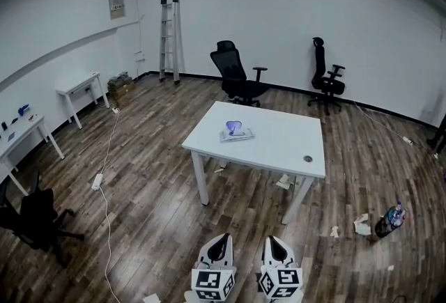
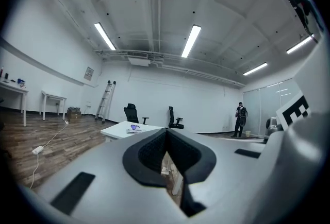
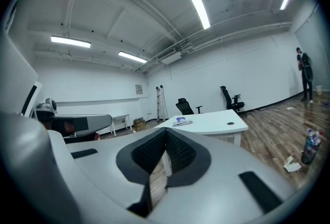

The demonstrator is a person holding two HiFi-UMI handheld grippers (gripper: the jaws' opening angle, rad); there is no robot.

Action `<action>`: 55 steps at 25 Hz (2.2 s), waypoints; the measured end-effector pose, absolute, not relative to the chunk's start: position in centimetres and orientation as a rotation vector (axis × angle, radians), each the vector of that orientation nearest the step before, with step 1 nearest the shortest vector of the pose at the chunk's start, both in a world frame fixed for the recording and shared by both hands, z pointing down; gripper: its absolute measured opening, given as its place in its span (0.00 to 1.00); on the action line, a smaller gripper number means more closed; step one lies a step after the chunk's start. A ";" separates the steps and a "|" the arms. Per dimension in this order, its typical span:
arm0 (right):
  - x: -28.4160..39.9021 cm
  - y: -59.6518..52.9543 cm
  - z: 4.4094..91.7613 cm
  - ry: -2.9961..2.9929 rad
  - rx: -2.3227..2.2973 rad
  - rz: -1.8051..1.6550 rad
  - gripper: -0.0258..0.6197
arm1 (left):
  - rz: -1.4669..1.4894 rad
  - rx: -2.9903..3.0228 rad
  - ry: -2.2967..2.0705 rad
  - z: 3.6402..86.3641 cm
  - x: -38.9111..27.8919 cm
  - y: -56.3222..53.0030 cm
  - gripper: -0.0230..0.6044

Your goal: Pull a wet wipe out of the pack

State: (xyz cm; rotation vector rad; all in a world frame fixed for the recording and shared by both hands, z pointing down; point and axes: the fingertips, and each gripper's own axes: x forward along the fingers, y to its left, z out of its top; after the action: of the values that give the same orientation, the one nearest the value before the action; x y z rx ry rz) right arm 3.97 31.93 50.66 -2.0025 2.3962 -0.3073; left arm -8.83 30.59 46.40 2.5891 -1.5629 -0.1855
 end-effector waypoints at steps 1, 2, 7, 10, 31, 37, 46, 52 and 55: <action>4.1 31.8 50.7 2.390 -2.013 -0.308 0.05 | -0.188 2.593 -1.557 46.4 -8.8 30.2 0.03; 4.1 31.6 50.7 2.386 -2.022 -0.314 0.05 | -0.189 2.593 -1.551 46.4 -8.8 29.9 0.03; 4.3 31.6 51.6 2.381 -2.055 -0.348 0.05 | -0.180 2.587 -1.518 47.1 -8.5 29.4 0.03; 4.1 31.4 51.6 2.379 -2.058 -0.341 0.05 | -0.184 2.576 -1.511 47.6 -8.6 29.3 0.03; 4.7 25.3 52.2 2.415 -2.010 -0.374 0.05 | -0.157 2.527 -1.578 48.5 -8.2 24.5 0.03; 5.4 22.4 51.9 2.437 -1.992 -0.373 0.05 | -0.150 2.507 -1.601 48.5 -7.5 22.0 0.03; 6.9 17.9 51.1 2.458 -1.957 -0.365 0.05 | -0.144 2.487 -1.646 47.8 -6.2 18.1 0.03; 8.2 16.0 50.9 2.454 -1.947 -0.393 0.05 | -0.126 2.487 -1.643 47.6 -4.8 16.3 0.03; 8.6 14.8 50.4 2.440 -1.937 -0.395 0.05 | -0.117 2.494 -1.642 47.1 -4.3 15.3 0.03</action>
State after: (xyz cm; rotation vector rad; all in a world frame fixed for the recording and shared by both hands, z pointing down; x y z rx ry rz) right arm 8.62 14.78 50.44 -1.9373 2.4398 -0.3953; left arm -4.26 15.26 47.15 2.4944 -1.6425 -0.1174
